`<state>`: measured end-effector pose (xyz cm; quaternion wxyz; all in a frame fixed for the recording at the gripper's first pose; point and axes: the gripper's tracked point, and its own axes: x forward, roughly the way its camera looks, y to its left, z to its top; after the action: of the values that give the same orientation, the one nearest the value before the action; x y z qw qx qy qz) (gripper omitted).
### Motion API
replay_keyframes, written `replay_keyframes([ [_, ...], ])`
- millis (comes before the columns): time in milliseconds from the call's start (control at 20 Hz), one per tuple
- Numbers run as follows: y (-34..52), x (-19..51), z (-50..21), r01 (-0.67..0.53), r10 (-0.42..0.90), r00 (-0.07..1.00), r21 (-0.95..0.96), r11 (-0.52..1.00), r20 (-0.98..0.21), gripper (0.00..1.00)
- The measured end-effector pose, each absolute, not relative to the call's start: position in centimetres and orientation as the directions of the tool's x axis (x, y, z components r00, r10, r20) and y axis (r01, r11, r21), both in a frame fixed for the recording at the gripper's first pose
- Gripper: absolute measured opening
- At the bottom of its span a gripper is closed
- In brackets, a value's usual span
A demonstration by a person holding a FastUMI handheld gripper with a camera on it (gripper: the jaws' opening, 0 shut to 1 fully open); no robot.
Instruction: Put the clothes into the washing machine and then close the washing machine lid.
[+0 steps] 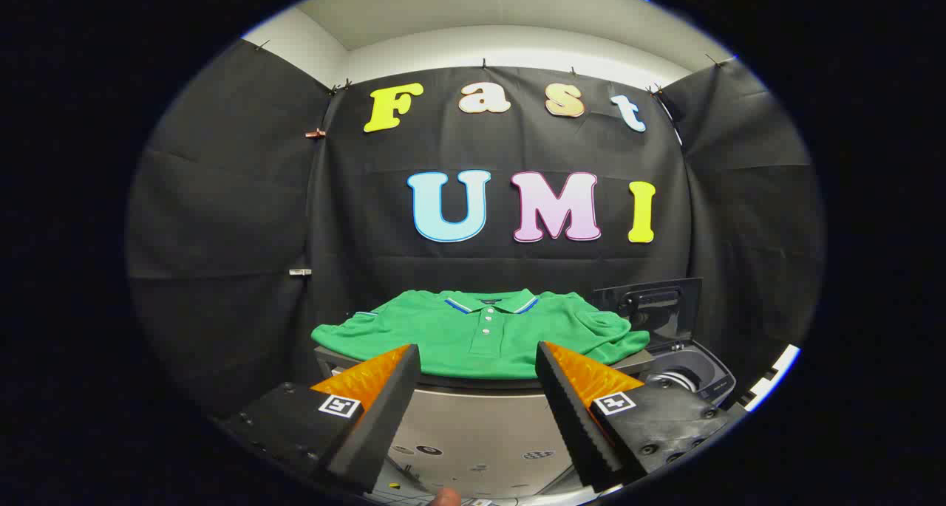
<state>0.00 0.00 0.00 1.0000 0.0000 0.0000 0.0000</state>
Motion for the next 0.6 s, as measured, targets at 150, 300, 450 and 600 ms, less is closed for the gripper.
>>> replay_keyframes([
  [150,-0.03,-0.1,-0.19,0.01,-0.01,1.0,0.003,1.0,-0.002,0.98],
  [300,-0.2,-0.2,-0.09,0.014,-0.014,1.0,-0.006,1.0,0.003,0.98],
  [450,-0.13,-0.21,-0.22,0.015,-0.015,1.0,-0.007,1.0,0.004,0.98],
  [600,-0.04,-0.32,-0.3,0.015,-0.015,1.0,-0.009,1.0,0.003,0.98],
])
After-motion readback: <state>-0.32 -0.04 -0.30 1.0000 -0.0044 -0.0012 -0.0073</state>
